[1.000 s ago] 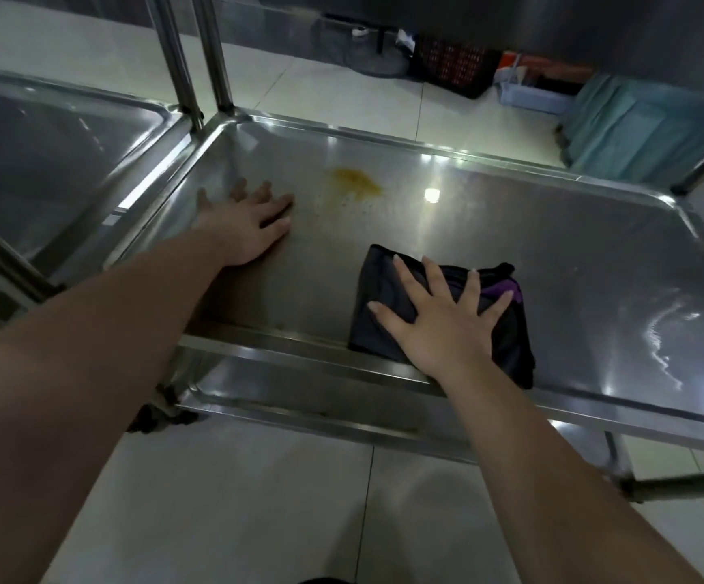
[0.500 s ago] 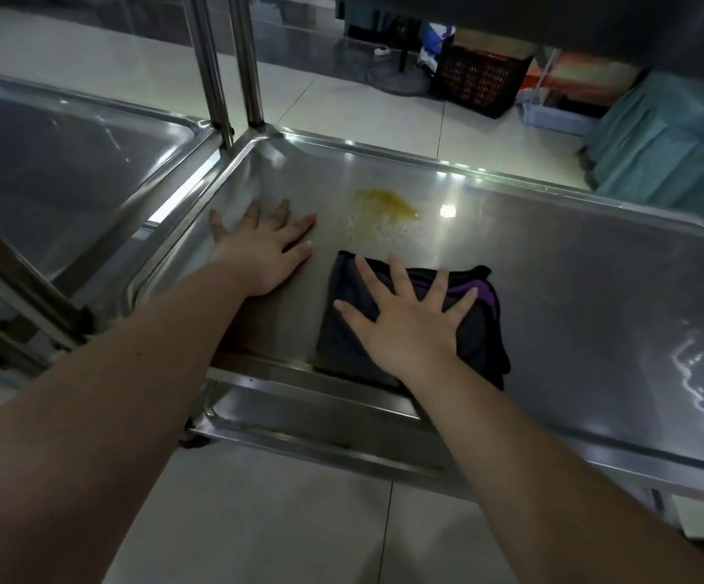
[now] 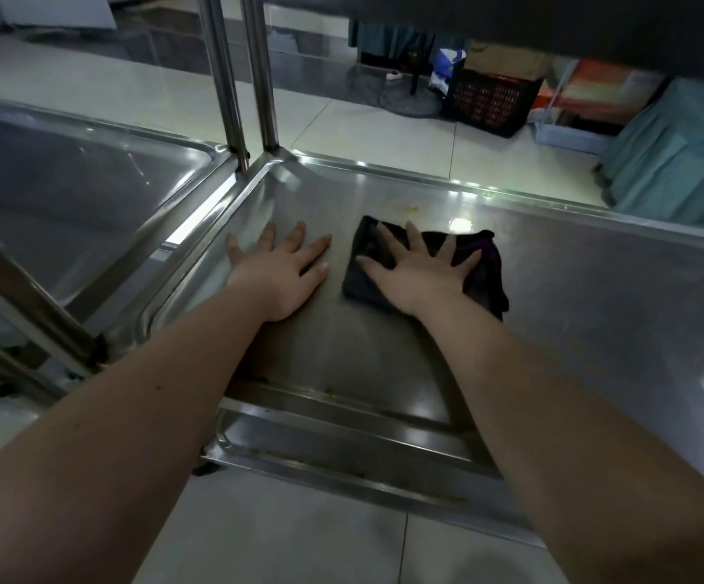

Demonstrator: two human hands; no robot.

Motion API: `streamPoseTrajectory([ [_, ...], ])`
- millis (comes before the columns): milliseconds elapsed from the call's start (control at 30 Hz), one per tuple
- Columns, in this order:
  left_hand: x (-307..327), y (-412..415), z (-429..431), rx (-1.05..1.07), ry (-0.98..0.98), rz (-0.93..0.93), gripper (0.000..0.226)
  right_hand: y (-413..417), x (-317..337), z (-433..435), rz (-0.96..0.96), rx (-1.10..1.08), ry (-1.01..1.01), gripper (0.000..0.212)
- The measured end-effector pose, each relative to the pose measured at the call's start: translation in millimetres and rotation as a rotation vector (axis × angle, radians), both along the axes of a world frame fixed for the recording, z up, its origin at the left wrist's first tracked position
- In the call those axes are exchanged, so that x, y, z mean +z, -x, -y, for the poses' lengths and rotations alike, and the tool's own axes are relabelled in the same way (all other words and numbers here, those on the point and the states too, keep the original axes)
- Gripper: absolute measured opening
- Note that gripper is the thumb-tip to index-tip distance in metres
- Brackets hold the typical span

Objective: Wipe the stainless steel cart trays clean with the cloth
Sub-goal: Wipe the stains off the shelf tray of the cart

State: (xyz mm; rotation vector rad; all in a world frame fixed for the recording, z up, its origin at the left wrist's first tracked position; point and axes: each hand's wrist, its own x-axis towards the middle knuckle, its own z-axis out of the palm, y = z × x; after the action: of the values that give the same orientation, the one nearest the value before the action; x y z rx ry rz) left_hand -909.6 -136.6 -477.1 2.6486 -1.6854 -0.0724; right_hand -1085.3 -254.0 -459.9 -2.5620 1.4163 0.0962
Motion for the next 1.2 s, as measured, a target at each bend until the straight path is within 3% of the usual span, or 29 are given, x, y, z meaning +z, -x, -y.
streamPoseTrajectory([
  [200, 2.9, 1.2, -2.2, -0.003, -0.004, -0.008, 0.053, 48.7, -20.1, -106.4, -0.035, 0.068, 0.093, 0.075],
  [600, -1.4, -1.8, 0.9, -0.013, 0.032, -0.005, 0.053, -52.1, 4.2, 50.1, 0.024, -0.063, 0.026, 0.077],
  [733, 1.2, -0.6, 2.2, -0.001, 0.013, -0.022, 0.053, -35.6, -0.2, 29.8, 0.011, -0.028, 0.035, 0.076],
  [1000, 6.0, 6.1, -3.3, 0.006, -0.005, -0.010, 0.053, 35.4, -18.8, -100.9, 0.009, 0.022, 0.130, 0.075],
  [1200, 1.3, 5.0, -2.3, -0.003, 0.030, -0.018, 0.052, -14.5, -6.3, -9.3, 0.005, -0.077, 0.073, 0.070],
])
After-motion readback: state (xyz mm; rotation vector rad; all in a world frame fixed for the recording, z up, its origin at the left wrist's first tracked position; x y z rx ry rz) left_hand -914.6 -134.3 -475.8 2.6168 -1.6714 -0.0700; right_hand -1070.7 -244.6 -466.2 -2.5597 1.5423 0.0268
